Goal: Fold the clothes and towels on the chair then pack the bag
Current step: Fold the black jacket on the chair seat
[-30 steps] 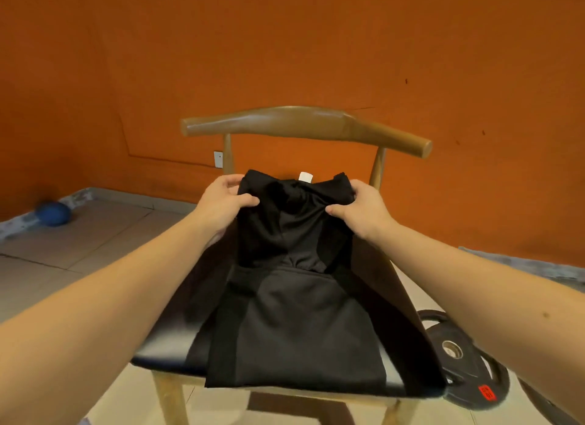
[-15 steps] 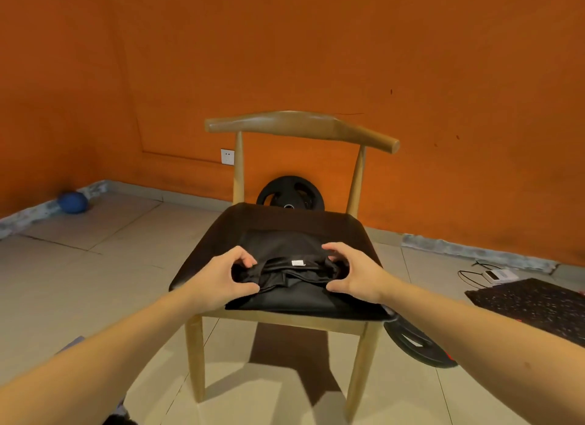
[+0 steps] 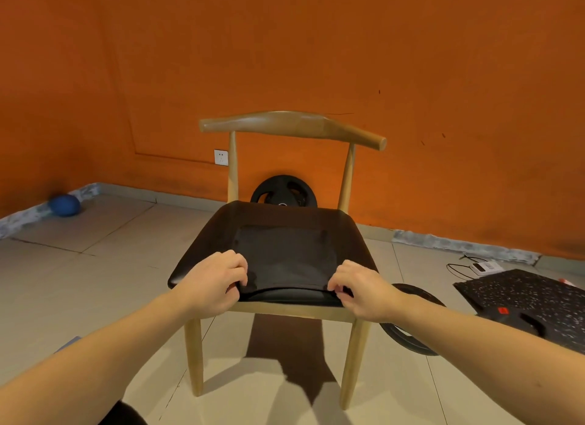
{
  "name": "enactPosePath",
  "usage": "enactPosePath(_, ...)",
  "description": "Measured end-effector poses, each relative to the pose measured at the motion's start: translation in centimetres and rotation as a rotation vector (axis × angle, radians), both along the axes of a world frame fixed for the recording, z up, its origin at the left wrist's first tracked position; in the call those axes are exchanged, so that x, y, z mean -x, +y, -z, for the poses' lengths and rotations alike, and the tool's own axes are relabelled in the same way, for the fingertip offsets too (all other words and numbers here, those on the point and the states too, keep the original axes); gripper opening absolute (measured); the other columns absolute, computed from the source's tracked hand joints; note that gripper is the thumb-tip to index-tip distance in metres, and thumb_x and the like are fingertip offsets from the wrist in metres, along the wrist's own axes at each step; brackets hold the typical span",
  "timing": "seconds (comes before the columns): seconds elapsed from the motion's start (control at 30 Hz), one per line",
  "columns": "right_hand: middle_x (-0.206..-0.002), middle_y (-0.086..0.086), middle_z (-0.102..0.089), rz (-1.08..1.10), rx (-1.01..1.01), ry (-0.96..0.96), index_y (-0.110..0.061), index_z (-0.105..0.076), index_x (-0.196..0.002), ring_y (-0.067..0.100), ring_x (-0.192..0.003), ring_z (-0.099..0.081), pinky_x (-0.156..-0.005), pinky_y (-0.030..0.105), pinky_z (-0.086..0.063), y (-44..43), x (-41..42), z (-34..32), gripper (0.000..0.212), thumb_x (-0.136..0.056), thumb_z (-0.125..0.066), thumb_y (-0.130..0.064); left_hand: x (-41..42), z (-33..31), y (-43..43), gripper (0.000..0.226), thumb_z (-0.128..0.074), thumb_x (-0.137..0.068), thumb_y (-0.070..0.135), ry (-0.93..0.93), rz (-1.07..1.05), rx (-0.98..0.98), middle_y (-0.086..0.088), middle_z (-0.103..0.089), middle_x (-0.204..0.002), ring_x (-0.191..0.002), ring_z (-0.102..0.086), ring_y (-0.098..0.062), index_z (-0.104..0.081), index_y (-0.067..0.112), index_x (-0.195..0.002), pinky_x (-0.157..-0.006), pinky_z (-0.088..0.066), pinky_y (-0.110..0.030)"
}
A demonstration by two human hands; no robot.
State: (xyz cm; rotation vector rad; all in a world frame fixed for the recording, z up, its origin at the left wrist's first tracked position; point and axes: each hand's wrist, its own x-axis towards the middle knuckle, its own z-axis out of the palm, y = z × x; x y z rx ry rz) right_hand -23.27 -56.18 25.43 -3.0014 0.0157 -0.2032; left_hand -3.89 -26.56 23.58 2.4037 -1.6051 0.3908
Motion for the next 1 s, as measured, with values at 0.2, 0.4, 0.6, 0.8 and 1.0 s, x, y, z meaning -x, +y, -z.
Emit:
enactPosePath(0.2,-0.124,-0.007,-0.063,0.238,-0.269,-0.349,-0.025,-0.062,-0.133,0.006,-0.113,-0.060,-0.098,0.020,-0.047,1.4,-3.9,-1.2,0.030,-0.104,-0.054,-0.029,0.6,-2.1,-3.1,0.037,-0.048,-0.101,0.048,0.100,-0.247,0.155,0.012,-0.055,-0.081,-0.078,-0.053,-0.006,-0.062,0.025,-0.075,-0.073,-0.050,-0.024)
enactPosePath(0.4,-0.171,0.005,-0.012,0.343,-0.211,-0.031,-0.017,-0.021,-0.162,0.023,-0.158,-0.005,-0.127,0.043,-0.011,1.9,-9.5,0.8,0.066,-0.107,-0.034,-0.052,0.6,-0.9,-9.6,0.055,-0.040,-0.105,0.051,0.270,-0.266,0.054,0.002,-0.033,-0.162,-0.151,-0.025,-0.019,-0.044,0.021,-0.151,-0.123,-0.026,-0.039)
enactPosePath(0.6,-0.172,0.002,0.003,0.395,-0.066,0.205,-0.018,-0.004,-0.164,0.020,-0.158,0.007,-0.128,0.047,0.004,0.7,-9.3,3.1,0.080,-0.102,-0.012,-0.068,-0.2,2.3,-8.7,0.105,0.017,-0.073,0.085,0.211,-0.365,-0.221,0.009,0.004,-0.171,-0.157,0.010,-0.018,-0.001,0.034,-0.163,-0.128,0.003,-0.048)
enactPosePath(0.8,-0.165,0.009,-0.029,0.522,-0.283,0.070,-0.012,-0.033,-0.157,0.030,-0.152,-0.025,-0.123,0.046,-0.025,1.2,-9.4,1.5,0.067,-0.106,-0.032,-0.056,-1.0,0.3,-7.7,0.073,-0.023,-0.101,0.067,0.291,-0.505,-0.023,-0.001,-0.030,-0.165,-0.154,-0.019,-0.025,-0.041,0.022,-0.155,-0.125,-0.018,-0.043)
enactPosePath(1.0,-0.126,0.013,-0.062,0.816,-0.663,0.158,-0.007,-0.059,-0.120,0.033,-0.115,-0.059,-0.103,0.043,-0.051,-1.0,-11.9,-2.1,0.033,-0.097,-0.059,-0.030,-6.8,-2.3,-8.0,0.086,-0.062,-0.089,0.064,0.714,-1.020,0.063,-0.018,-0.050,-0.145,-0.130,-0.049,-0.041,-0.040,0.004,-0.148,-0.110,-0.043,-0.051)
